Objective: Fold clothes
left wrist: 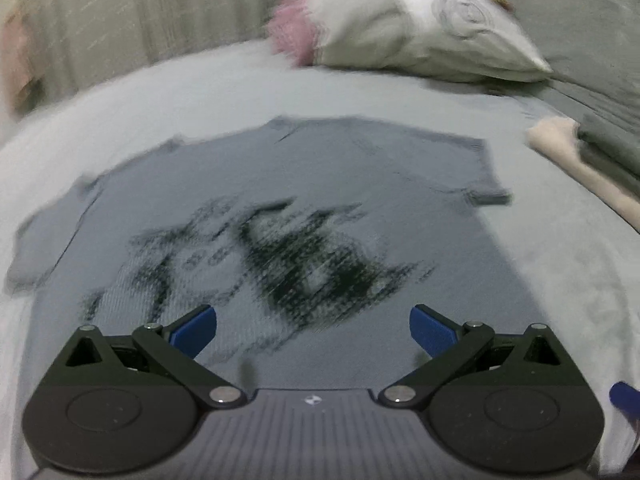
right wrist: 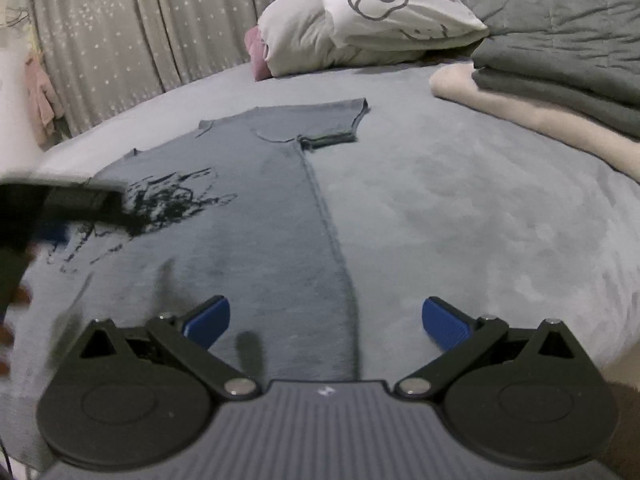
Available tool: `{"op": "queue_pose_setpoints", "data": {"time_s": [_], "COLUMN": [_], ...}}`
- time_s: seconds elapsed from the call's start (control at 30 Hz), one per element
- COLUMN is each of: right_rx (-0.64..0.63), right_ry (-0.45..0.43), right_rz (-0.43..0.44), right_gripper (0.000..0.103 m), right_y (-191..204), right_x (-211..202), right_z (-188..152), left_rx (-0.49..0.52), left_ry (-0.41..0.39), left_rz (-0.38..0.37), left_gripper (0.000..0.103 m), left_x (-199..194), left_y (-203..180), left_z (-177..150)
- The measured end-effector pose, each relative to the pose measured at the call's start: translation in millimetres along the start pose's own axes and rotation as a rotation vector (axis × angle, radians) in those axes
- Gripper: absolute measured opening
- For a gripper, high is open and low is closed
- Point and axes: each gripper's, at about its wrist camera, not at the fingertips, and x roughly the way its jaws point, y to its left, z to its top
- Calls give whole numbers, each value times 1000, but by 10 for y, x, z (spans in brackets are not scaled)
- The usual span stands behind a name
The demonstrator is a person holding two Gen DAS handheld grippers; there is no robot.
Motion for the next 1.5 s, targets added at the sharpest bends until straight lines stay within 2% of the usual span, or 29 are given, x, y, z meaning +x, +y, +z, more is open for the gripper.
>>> {"op": "queue_pose_setpoints", "data": {"time_s": [0.07,0.13,0.2,0.3,0.47,0.6,0.67,0.73,0.77,0.8,0.83,0.87,0.9,0.93,1.0,1.03,1.1,1.13,1.37,1.5], "right_rx": [-18,-44,-71,-99,-48,-41,-55,-61,-64,-66,-68,-68,-69,-71,-76,-80,-86,-87,-108,-154], "right_ry": [-5,-8,-14,-16,-32,-46,-54,-60,-62,-63,-64,-65,-65,-63,-58,-54,-48,-46,-57,-59], "right_rz": [-3,-10,-21,-12,13,28,36,44,48,53,59,67,77,89,108,121,140,148,219,247], "right_gripper": [102,100,94,90,78,72,71,68,66,63,63,57,51,48,35,32,11,8,5,5], "right_y": [-24,-42,-47,-41,-154,-192,-191,-186,-185,-187,-189,-191,-194,-196,-192,-182,-165,-156,4,171], "right_x": [20,20,6,-41,-63,-53,-41,-37,-35,-34,-36,-40,-45,-51,-59,-67,-74,-79,-178,-208], "right_z": [-14,-40,-69,-98,-109,-120,-131,-135,-136,-135,-134,-134,-134,-137,-141,-146,-153,-152,-50,0], "left_rx": [114,172,194,222,293,382,407,418,420,425,429,426,409,385,307,261,143,93,-136,-300], "left_ry": [-6,-9,-29,-35,-36,-92,-107,-105,-102,-103,-105,-104,-101,-100,-98,-99,-107,-110,-121,-114], "left_rz": [15,41,56,29,27,50,43,21,14,3,-8,-17,-23,-27,-50,-62,-91,-104,-146,-156], "left_gripper": [102,102,102,102,96,92,82,63,58,45,27,18,9,9,6,6,5,5,4,4], "left_x": [179,332,444,685,998,1119,1149,1197,1204,1204,1202,1209,1215,1215,1222,1218,1201,1192,1116,1083], "left_y": [-292,-508,-659,-857,-1108,-1274,-1312,-1360,-1370,-1389,-1406,-1419,-1416,-1398,-1334,-1275,-1114,-1033,-492,8], "left_z": [158,275,356,488,591,621,655,715,725,736,743,754,767,777,821,844,901,927,1018,973]}}
